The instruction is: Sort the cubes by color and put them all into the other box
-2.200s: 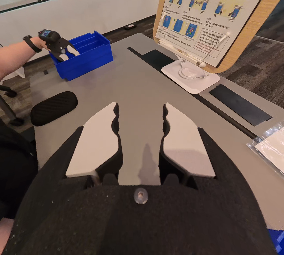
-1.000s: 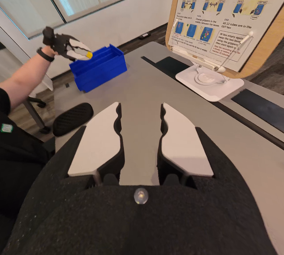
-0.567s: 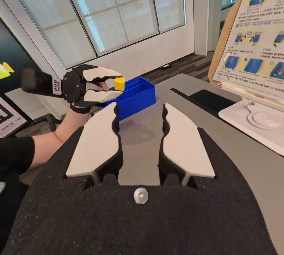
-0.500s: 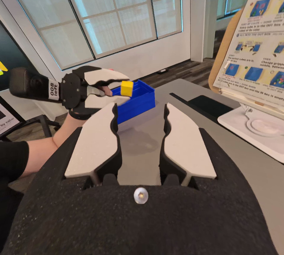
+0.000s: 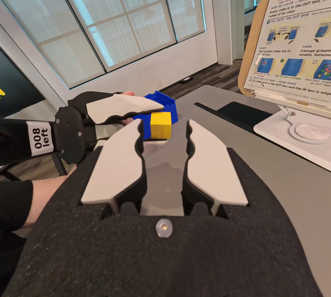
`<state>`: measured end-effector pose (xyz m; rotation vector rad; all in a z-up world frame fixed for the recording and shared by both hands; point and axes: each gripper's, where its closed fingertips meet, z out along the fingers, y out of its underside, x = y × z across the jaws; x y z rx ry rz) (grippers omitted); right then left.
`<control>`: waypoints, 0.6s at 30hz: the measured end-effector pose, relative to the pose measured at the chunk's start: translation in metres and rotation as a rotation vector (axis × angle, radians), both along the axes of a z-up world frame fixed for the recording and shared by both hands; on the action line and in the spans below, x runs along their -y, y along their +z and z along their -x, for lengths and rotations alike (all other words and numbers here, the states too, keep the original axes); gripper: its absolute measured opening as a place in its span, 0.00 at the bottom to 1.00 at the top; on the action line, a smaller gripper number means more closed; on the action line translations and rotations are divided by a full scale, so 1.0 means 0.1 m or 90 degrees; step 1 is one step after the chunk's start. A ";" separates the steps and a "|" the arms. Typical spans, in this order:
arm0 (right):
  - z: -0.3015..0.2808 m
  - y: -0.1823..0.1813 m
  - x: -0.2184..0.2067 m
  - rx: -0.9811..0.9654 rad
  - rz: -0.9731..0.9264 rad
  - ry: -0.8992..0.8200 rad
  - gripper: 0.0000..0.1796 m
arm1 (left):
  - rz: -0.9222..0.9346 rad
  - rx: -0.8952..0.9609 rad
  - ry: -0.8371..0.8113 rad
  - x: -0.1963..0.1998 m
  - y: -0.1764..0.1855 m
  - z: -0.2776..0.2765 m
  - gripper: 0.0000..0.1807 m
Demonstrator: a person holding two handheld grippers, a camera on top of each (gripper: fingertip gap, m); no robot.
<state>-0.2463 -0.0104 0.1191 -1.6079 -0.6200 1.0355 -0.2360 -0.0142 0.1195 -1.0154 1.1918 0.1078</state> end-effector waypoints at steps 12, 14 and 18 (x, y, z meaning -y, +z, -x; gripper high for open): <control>-0.01 -0.06 0.00 0.035 -0.012 0.020 0.12 | 0.001 0.023 -0.002 0.04 -0.03 0.02 0.16; -0.15 -0.04 -0.05 0.042 -0.019 -0.001 0.12 | 0.016 0.023 0.016 0.01 -0.05 0.06 0.20; -0.95 0.09 -0.17 0.130 -0.036 -0.102 0.12 | 0.070 0.039 0.052 -0.11 -0.03 0.25 0.25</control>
